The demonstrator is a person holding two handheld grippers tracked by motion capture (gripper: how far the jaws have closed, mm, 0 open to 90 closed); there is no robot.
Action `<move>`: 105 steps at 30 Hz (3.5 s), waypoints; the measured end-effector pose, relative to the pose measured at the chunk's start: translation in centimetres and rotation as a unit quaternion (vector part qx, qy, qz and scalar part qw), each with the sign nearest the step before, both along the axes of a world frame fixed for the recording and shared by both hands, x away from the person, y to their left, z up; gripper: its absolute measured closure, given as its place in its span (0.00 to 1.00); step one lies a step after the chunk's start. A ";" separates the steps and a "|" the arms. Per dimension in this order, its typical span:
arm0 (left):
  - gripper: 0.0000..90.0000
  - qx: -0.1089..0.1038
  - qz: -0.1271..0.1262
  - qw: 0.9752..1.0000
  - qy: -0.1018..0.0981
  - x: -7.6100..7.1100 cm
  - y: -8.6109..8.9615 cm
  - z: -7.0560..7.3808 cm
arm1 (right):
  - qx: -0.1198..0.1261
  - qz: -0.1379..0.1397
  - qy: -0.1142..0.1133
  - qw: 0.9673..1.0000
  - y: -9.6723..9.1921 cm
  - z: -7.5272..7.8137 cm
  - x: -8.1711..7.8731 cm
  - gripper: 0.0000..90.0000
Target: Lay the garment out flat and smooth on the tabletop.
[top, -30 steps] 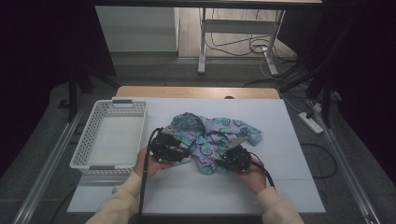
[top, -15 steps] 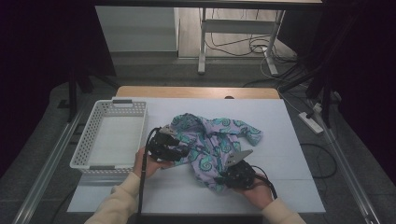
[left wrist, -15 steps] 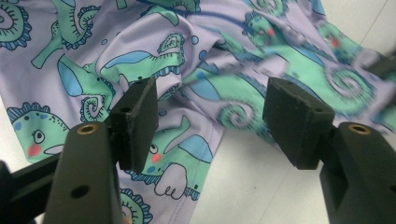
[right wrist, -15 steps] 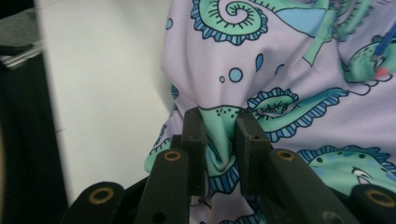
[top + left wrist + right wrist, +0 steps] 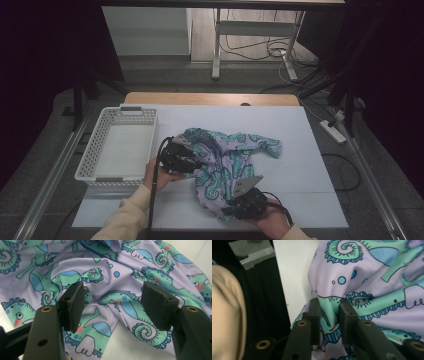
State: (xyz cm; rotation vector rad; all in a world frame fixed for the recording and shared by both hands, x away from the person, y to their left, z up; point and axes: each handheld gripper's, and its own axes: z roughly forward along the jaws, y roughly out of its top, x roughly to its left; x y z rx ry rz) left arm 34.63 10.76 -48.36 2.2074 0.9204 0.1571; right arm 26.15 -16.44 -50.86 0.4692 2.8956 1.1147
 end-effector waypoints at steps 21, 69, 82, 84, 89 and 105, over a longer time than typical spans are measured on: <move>0.40 0.000 -0.001 1.000 0.006 -0.1 -0.1 -0.3 | 0.051 -0.154 -0.087 0.983 -4.5 2.0 7.2 0.45; 0.40 -0.006 0.004 1.000 0.007 -2.0 0.4 -0.4 | -0.078 -0.211 -0.080 0.971 -6.3 -0.9 10.9 0.97; 0.40 -0.005 0.000 1.000 0.007 -1.8 0.1 -0.4 | -0.069 -0.216 -0.063 0.972 -11.0 -0.3 5.9 0.97; 0.40 -0.005 -0.001 1.000 0.007 -1.7 0.0 -0.5 | -0.060 -0.220 -0.065 0.971 -11.3 -0.3 5.7 0.94; 0.40 -0.004 -0.002 1.000 0.007 -1.7 -0.2 -0.5 | -0.036 -0.226 -0.116 0.967 -10.6 0.5 5.5 0.65; 0.40 -0.001 -0.004 1.000 0.009 -1.6 -0.2 -0.7 | -0.037 -0.129 -0.144 0.980 -4.1 1.0 7.0 0.43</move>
